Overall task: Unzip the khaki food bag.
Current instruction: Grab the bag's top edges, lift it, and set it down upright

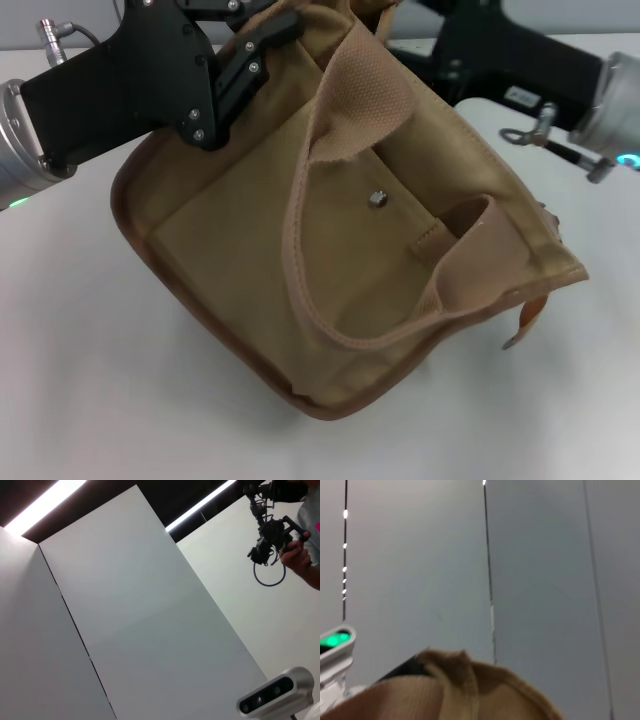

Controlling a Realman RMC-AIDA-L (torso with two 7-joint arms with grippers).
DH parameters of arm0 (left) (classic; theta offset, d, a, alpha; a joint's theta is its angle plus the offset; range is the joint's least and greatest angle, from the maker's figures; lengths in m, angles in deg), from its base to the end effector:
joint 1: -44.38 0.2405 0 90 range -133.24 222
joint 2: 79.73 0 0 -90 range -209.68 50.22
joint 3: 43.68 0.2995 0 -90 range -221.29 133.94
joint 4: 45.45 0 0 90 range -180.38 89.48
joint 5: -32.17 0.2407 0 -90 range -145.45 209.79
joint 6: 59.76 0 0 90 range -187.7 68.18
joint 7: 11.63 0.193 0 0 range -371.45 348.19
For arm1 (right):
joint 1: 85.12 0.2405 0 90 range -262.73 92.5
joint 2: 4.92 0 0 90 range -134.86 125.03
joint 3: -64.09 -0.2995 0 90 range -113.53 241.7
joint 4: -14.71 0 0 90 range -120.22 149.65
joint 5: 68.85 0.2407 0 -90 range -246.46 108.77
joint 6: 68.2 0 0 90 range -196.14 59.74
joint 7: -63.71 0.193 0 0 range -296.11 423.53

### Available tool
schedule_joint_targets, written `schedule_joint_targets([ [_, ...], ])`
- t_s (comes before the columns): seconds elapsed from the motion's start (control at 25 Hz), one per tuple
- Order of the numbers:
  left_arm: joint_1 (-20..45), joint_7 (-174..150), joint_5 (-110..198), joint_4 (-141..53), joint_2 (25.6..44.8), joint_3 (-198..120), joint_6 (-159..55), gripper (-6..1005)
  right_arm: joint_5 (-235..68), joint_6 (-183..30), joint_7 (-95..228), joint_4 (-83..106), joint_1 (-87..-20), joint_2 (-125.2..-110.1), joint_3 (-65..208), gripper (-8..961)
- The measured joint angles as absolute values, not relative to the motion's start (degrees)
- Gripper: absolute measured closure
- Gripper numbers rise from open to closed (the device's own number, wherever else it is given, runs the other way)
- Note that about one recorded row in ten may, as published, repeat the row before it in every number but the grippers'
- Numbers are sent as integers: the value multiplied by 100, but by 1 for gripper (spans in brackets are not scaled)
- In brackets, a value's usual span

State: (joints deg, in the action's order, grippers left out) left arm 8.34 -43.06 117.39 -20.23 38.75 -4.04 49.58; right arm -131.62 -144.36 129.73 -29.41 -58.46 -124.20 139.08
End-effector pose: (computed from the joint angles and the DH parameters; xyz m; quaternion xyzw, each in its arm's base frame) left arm -0.1881 0.3800 -0.0170 -0.8178 0.1977 -0.4862 0.2360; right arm 0.1741 0.4181 -0.0589 -0.8772 0.0752 0.4315 0.1965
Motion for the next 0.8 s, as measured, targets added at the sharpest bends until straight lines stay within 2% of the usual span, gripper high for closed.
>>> schedule_joint_targets([
  [0.2,842,-4306,11738,-2024,3872,-403,4959,913,-13975,-14367,13558,-3399,-5964,-12418,14032,118],
  [0.44,843,-4292,11726,-2023,3874,-404,4950,913,-14318,-14634,13846,-4074,-6671,-12446,13834,118],
  [0.8,831,-4284,11711,-2023,3883,-404,4927,913,-14336,-15753,13322,-3650,-6958,-12411,13118,119],
])
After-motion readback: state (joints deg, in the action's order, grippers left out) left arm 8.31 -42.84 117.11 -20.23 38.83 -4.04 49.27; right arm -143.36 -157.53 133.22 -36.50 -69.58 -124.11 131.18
